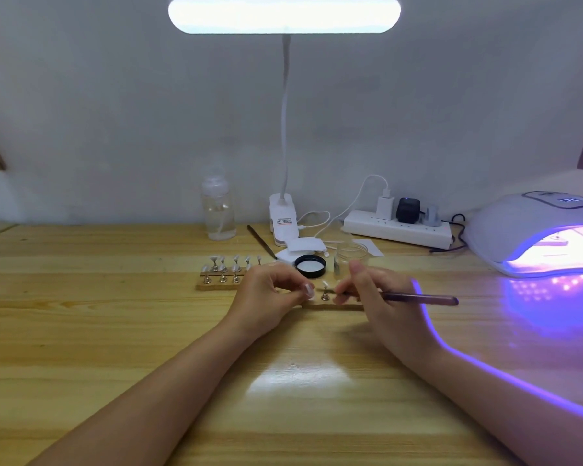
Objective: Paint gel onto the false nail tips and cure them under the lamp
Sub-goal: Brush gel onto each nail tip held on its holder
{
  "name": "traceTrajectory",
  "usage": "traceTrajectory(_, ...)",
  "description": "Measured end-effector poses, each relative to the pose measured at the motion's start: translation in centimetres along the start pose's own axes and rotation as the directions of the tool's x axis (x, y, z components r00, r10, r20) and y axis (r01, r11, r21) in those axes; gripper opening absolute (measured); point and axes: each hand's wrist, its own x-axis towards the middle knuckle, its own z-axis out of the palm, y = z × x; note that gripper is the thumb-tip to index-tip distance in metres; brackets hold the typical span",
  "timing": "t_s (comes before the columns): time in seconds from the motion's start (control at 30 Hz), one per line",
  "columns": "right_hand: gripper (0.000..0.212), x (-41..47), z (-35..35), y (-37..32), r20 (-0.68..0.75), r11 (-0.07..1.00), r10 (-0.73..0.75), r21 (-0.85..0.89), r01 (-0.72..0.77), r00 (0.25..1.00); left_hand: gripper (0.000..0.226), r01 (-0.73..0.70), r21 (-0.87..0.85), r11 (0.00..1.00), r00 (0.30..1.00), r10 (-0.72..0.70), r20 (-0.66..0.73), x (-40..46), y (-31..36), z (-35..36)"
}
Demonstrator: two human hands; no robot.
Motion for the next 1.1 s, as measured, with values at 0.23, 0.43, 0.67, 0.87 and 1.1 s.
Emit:
traceTrajectory(0.23, 0.038, 0.1, -0.4, -0.1, -0.12, 0.998, 0.052, 0.031, -0.049, 0.991, 0.045, 0.047, 0.075, 0.996, 0.999, -0.047, -0.008, 0.3, -0.4, 0.3)
traceTrajectory(0.43, 0.028, 0.7, -0.4, 0.0, -0.057, 0.985, -0.001, -0.174, -0.009, 0.998, 0.054, 0.065, 0.101, 0.993, 0.998, -0.065, -0.01, 0.4, -1.0, 0.5)
traceTrajectory(0.67, 0.015, 0.9, -0.1, 0.2, 0.151, 0.868, -0.01, -0.489, 0.083, 0.989, 0.057, 0.03, 0.126, 0.992, 0.999, -0.031, 0.008, 0.2, -0.7, 0.3)
traceTrajectory(0.87, 0.014, 0.9, 0.1, 0.3, 0.235, 0.82, -0.015, -0.554, 0.146, 0.972, 0.063, 0.02, 0.168, 0.986, 0.998, -0.029, 0.053, 0.0, -0.5, 0.3)
traceTrajectory(1.1, 0.011, 0.9, -0.1, 1.0, 0.237, 0.829, -0.097, -0.518, 0.21, 0.967, 0.063, 0.027, 0.195, 0.981, 0.997, -0.039, 0.061, 0.0, -0.6, 0.3)
